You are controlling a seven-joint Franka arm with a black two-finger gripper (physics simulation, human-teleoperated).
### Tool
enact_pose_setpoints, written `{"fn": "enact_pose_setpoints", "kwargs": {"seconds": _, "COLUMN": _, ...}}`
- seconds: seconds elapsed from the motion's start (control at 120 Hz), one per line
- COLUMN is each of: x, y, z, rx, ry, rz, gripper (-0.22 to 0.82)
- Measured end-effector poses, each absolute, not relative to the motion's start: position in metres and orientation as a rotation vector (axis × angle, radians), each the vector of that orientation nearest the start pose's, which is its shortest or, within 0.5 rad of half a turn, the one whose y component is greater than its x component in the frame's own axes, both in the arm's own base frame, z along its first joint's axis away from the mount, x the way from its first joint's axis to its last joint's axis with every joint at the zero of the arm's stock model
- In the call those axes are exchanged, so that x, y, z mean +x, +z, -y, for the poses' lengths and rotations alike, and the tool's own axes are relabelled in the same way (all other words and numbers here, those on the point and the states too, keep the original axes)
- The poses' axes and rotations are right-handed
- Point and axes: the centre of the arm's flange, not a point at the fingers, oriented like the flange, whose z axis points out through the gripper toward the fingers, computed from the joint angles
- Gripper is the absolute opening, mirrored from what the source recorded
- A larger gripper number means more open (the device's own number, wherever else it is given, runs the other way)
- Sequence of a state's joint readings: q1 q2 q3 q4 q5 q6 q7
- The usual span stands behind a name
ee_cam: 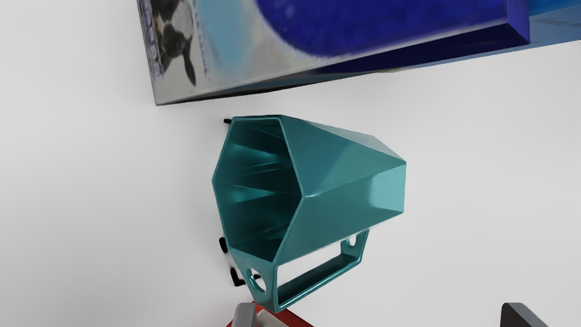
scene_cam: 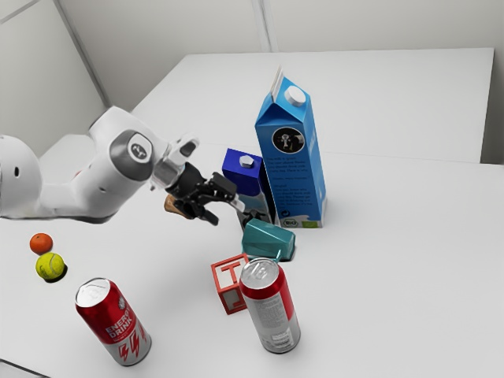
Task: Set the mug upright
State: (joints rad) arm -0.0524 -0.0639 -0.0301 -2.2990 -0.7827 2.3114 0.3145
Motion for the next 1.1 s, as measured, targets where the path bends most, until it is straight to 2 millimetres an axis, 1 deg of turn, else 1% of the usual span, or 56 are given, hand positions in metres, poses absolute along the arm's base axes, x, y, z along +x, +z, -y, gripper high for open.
{"fn": "enact_pose_setpoints", "kwargs": {"seconds": 0.217, "x": 0.518, "y": 0.373, "z": 0.051, "rx": 2.515, "ry": 0.268, "rz": -0.13, "gripper": 0.59}}
{"fn": "enact_pose_setpoints", "kwargs": {"seconds": 0.308, "x": 0.519, "y": 0.37, "z": 0.05, "rx": 2.515, "ry": 0.292, "rz": -0.098, "gripper": 0.59}}
{"fn": "enact_pose_setpoints", "kwargs": {"seconds": 0.642, "x": 0.521, "y": 0.349, "z": 0.051, "rx": 2.525, "ry": 0.295, "rz": 0.006, "gripper": 0.59}}
{"fn": "enact_pose_setpoints", "kwargs": {"seconds": 0.767, "x": 0.521, "y": 0.337, "z": 0.052, "rx": 2.491, "ry": 0.295, "rz": -0.01, "gripper": 0.59}}
{"fn": "enact_pose_setpoints", "kwargs": {"seconds": 1.1, "x": 0.521, "y": 0.318, "z": 0.056, "rx": 2.421, "ry": 0.33, "rz": -0.01, "gripper": 0.59}}
